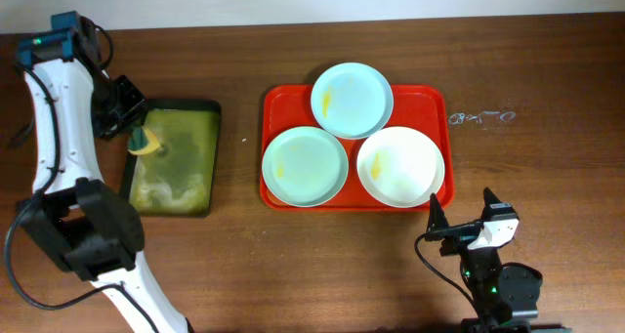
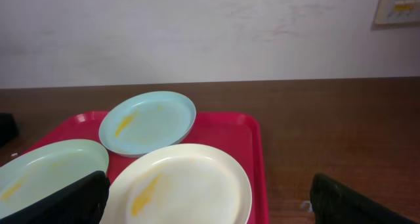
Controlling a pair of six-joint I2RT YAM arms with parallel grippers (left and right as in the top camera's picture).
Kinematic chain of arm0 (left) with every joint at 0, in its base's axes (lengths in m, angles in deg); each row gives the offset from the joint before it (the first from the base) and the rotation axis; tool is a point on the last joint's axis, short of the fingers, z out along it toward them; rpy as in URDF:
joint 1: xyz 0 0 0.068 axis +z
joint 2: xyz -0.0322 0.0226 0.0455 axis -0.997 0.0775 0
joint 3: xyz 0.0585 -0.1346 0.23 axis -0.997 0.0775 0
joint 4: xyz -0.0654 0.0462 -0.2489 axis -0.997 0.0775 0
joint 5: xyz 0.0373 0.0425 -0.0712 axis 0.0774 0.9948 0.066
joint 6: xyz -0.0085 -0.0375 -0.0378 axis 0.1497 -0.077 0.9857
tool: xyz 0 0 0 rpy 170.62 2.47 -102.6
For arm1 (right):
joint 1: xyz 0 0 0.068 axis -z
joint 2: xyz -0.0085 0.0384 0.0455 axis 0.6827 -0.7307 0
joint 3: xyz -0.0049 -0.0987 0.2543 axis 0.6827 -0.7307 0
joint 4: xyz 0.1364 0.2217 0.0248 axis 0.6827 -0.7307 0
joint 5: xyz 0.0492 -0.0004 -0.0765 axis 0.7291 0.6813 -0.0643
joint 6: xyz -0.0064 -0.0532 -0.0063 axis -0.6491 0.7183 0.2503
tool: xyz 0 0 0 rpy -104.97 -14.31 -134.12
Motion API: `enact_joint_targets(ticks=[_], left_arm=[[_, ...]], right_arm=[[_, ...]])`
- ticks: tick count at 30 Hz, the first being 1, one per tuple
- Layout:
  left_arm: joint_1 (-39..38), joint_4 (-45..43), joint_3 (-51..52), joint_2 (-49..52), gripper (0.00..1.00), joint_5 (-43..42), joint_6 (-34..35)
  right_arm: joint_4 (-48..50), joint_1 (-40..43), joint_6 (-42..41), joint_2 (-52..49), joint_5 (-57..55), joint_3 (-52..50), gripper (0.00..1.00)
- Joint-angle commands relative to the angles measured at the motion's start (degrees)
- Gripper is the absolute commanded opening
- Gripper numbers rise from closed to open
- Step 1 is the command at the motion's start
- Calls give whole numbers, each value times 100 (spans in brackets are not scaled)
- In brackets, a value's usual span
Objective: Clean dirty plates on tray and stack at the side
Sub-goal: 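Grasp the green-yellow sponge with the left gripper and lift it, then move the sponge with the left gripper onto the left light-blue plate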
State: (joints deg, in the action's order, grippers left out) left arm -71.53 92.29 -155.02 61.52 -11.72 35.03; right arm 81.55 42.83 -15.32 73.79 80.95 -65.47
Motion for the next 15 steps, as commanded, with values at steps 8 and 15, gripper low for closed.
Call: enact_joint_targets(ticks=[8, 15], left_arm=[[-439, 13, -107, -1132, 0, -896, -909], [-3239, -2253, 2387, -1320, 0, -632, 752]], right_arm=[[-4, 20, 7, 42, -11, -50, 98], [-4, 20, 7, 42, -11, -50, 98]])
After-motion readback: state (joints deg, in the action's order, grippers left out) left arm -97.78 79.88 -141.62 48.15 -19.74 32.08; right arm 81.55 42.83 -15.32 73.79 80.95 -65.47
